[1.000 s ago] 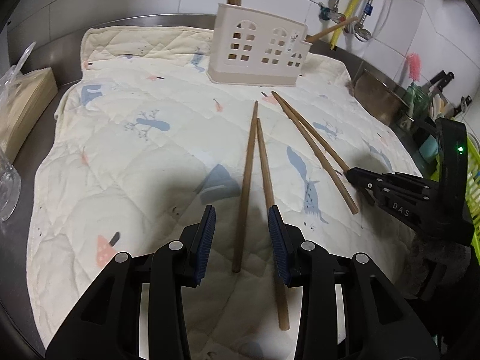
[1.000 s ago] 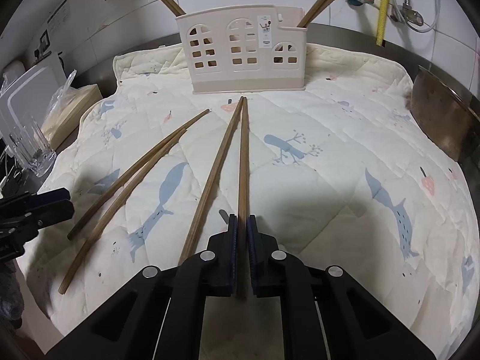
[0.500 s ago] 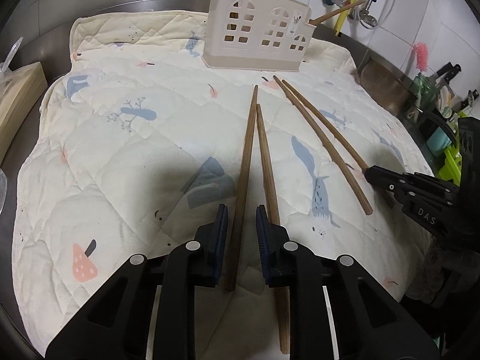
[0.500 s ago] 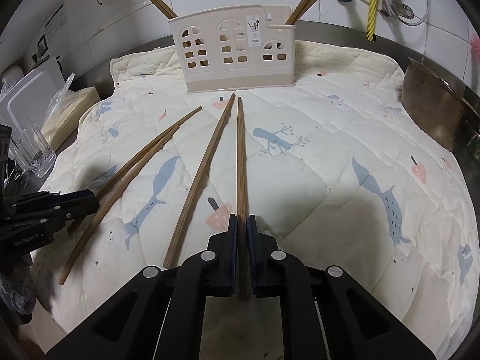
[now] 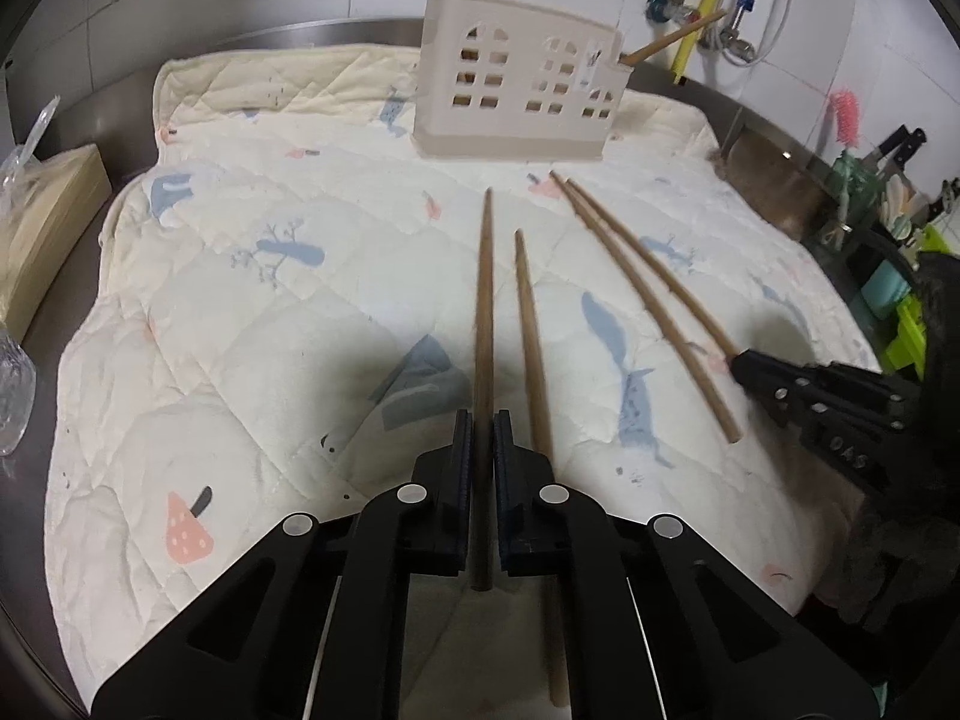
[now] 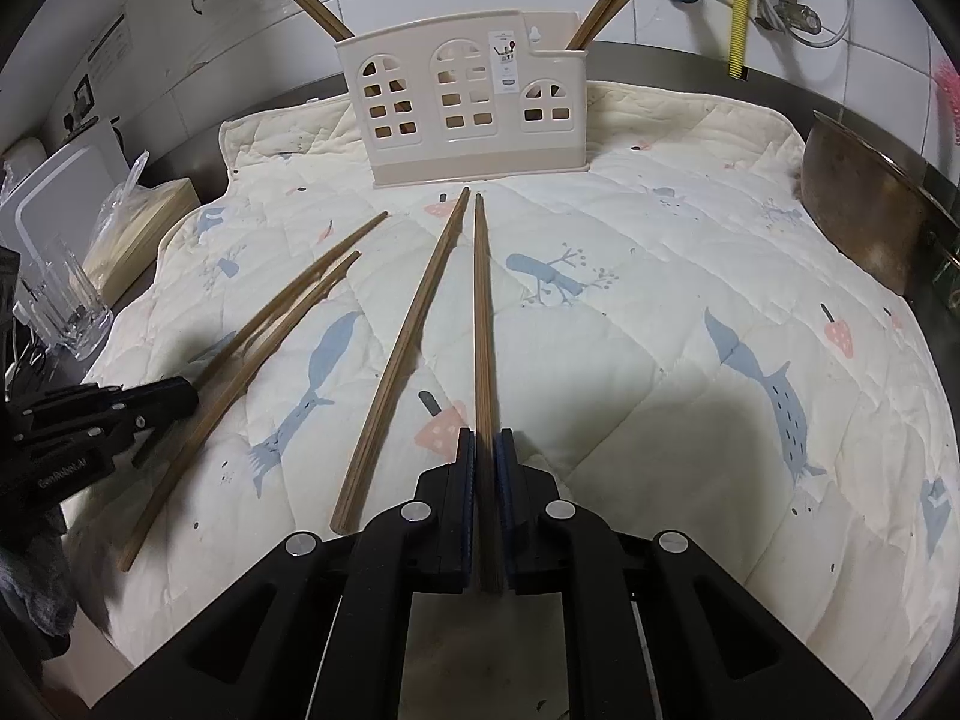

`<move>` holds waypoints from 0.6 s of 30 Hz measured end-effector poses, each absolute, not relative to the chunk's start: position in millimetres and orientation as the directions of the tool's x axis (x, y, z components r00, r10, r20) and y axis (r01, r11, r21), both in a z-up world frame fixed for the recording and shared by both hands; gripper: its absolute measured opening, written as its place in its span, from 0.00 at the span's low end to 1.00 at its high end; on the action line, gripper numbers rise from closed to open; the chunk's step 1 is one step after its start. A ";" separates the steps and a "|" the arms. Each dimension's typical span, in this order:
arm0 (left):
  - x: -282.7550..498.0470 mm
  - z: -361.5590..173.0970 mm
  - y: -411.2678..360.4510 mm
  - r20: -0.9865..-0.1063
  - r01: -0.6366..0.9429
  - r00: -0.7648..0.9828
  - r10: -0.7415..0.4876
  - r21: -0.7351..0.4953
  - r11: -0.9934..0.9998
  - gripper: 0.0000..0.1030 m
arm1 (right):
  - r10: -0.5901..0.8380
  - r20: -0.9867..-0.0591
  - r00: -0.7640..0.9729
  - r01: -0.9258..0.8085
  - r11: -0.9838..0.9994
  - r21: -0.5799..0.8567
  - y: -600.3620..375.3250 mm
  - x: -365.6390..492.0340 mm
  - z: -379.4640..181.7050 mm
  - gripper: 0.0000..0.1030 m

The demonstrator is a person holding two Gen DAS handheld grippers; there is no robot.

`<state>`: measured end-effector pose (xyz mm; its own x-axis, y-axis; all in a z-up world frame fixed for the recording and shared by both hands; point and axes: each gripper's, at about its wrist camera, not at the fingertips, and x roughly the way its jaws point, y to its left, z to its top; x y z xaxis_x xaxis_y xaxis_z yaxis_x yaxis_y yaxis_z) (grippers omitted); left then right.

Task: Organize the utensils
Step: 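Close the right gripper on a chopstick while the left gripper grasps another, then lift both held chopsticks and insert them into the white holder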

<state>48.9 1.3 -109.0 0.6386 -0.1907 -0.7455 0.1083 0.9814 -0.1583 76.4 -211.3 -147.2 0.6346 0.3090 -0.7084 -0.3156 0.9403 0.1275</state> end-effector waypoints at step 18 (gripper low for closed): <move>40.2 -41.0 9.5 -0.630 0.156 0.739 -0.239 -0.185 0.970 0.05 | 0.339 -0.589 0.734 -0.335 0.934 0.120 -218.9 59.7 -98.6 0.06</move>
